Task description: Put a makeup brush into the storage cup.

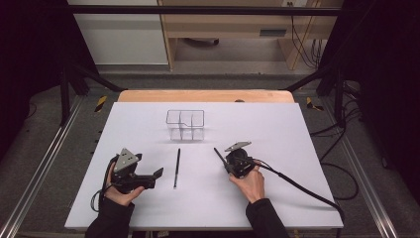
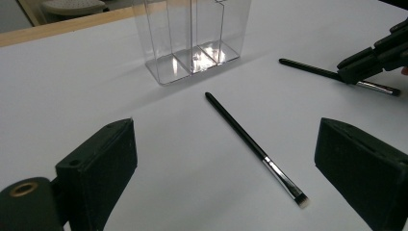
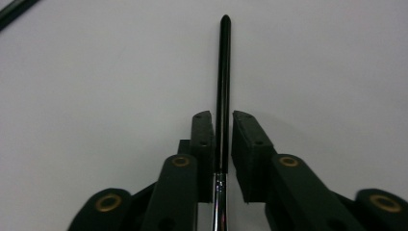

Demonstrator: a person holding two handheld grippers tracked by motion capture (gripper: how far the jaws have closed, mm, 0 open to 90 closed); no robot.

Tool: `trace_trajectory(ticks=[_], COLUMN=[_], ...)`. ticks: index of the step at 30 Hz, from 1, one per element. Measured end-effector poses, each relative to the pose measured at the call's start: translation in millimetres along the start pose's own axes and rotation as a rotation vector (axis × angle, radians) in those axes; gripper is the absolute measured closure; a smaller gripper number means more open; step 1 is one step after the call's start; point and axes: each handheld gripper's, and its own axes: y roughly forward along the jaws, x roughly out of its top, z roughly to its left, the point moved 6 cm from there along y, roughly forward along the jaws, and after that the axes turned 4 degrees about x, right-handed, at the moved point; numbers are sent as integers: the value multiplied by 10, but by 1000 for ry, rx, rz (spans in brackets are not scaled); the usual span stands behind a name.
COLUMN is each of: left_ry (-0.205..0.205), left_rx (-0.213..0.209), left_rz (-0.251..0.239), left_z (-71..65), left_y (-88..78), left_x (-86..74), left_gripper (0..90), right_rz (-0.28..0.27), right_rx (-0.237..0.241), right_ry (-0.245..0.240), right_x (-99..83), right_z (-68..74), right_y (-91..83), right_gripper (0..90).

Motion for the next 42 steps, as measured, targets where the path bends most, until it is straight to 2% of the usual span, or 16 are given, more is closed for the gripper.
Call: trace_trajectory(ticks=[6,8,9,11,12,14,21,23,25,27,35,39,42], left_ry=[-4,-4,-2,-2,-2,-2,1,2,2,1,3,5,5], left_rx=[-5,-8,-8,-8,-7,-8,-8,-8,-8,-9,-10,-9,-10], left_rz=[-1,-1,0,1,2,1,6,7,7,7,10,14,13], left_z=[0,-5,-5,-3,-2,-2,-2,-5,-4,-1,-5,-6,-7], left_y=[2,3,3,4,4,3,9,9,9,10,16,18,17], left_x=[4,5,6,5,4,5,1,1,1,1,-3,-6,-5], left_gripper=[68,68,68,68,68,68,68,68,68,68,68,68,68], right_rz=[-25,35,35,84,124,144,234,255,264,295,337,353,369], right_rx=[5,4,4,4,14,17,34,48,46,39,46,56,59], right_ry=[11,-7,-7,-30,-44,-47,-93,-88,-91,-92,-102,-96,-74], right_x=[136,183,183,209,230,237,244,237,231,203,159,157,166], right_z=[-71,-93,-93,-83,-69,-64,-14,-8,-17,-27,-26,-28,-31], right_y=[-247,-293,-293,-293,-273,-256,-120,-70,-54,-13,47,45,47], right_gripper=[649,603,603,574,552,548,583,618,626,658,733,767,797])
